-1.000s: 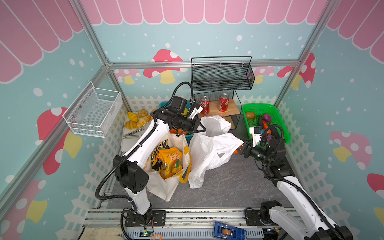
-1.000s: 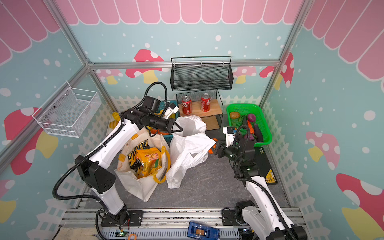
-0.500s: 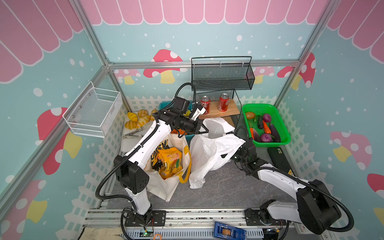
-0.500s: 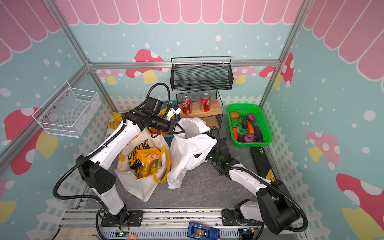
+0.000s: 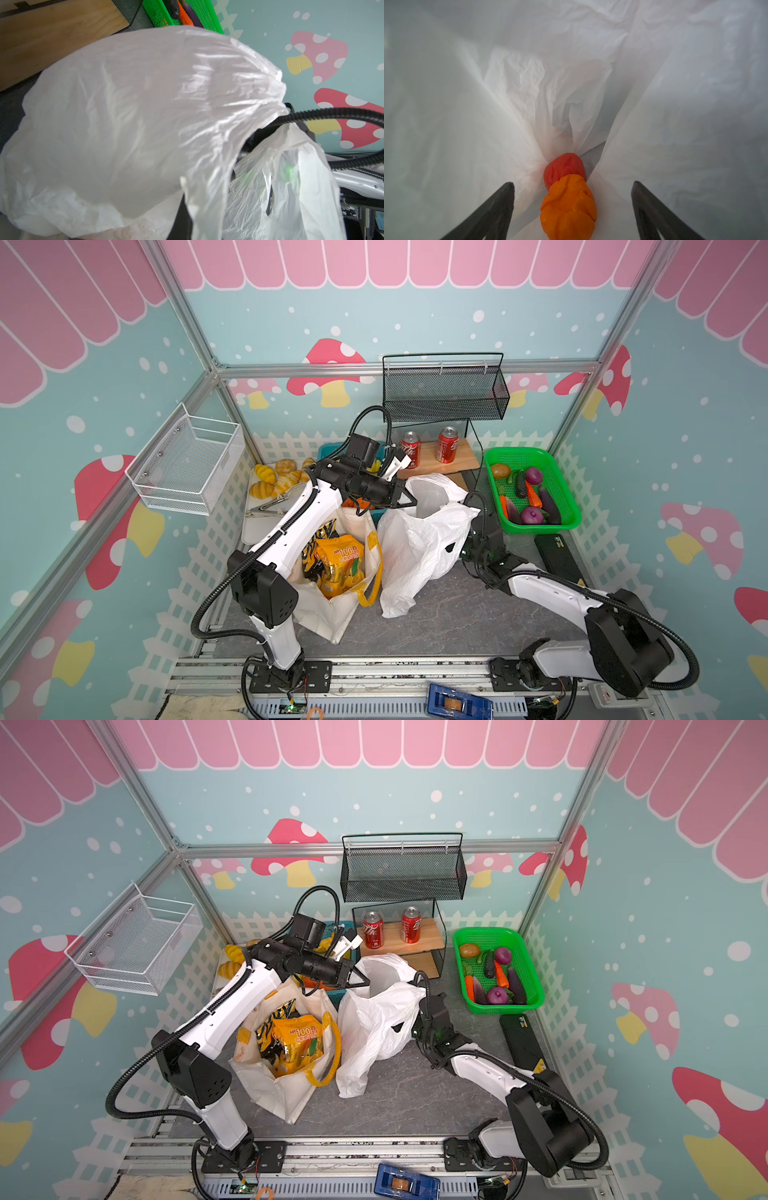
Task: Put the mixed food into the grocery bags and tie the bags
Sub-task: 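Carry the orange pepper into the white bag and release it, then move the right gripper back over the green basket to the dark eggplant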
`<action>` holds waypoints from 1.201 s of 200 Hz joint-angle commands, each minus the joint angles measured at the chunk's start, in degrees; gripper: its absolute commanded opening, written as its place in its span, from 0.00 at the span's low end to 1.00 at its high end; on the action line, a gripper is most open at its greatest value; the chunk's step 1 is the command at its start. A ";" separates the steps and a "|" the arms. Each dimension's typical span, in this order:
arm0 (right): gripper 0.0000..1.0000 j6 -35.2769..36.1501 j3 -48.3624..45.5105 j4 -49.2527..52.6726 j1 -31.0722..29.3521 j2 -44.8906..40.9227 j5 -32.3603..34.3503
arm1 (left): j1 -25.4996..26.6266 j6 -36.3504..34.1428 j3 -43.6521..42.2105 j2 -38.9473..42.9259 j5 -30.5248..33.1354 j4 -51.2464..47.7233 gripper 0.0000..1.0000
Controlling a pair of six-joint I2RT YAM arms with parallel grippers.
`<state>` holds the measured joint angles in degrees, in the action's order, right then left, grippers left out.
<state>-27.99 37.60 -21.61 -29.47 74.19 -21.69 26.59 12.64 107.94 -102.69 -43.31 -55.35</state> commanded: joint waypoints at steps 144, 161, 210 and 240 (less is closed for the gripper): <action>0.91 6.12 9.58 24.73 22.76 -14.65 8.01 | -2.10 0.10 -0.87 1.08 1.77 1.30 0.00; 0.91 6.49 10.43 23.45 26.91 -11.88 12.98 | -2.09 0.18 -0.81 1.14 1.50 1.39 0.00; 0.92 6.86 19.12 17.54 36.74 7.59 20.18 | -2.16 0.54 -0.93 1.41 0.87 1.46 0.00; 0.86 10.19 32.74 20.93 39.61 24.52 24.56 | -2.16 0.57 -1.00 2.06 0.51 1.74 0.00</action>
<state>-21.28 61.19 -1.93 8.45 88.47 -2.90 24.77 13.30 107.59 -102.67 -41.80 -54.68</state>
